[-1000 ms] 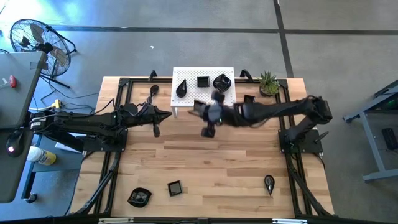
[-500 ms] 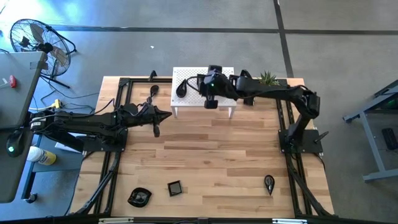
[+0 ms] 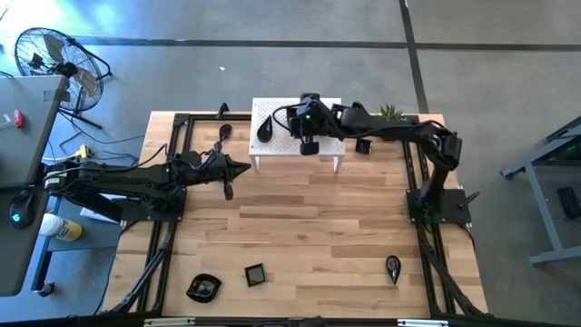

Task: Pick & Place Mini shaped plates
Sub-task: Stack the square bowl on top of the square bowls on the shelf

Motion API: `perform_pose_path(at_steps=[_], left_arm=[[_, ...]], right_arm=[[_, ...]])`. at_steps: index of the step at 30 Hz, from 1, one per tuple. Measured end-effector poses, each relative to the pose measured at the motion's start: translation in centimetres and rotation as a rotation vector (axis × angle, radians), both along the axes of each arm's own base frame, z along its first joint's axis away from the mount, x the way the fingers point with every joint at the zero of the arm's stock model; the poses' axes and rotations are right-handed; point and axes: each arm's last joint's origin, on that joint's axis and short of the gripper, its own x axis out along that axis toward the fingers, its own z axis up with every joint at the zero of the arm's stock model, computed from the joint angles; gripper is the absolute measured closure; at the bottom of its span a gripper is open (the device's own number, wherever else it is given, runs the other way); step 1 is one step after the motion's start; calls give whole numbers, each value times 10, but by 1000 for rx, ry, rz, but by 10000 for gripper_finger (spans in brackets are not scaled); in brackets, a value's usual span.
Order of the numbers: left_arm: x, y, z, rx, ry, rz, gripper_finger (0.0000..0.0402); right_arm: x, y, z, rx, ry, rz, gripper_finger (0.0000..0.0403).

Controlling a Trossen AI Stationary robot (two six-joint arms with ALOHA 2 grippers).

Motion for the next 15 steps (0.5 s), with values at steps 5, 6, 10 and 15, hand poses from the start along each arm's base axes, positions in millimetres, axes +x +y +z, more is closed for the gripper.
perform_pose_path(at_steps=[5, 6, 10, 15], left_arm=[[0, 0, 0, -1, 1, 0, 396], [0, 0, 0, 0, 1, 0, 396], [0, 0, 0, -1, 1, 0, 396], [0, 0, 0, -1, 2, 0, 396]], right_arm=[[4, -3, -1, -15, -21, -5, 394], [3, -3, -2, -15, -16, -9, 393], [3, -6, -4, -3, -16, -15, 386], [2, -10, -8, 10, -3, -31, 367]])
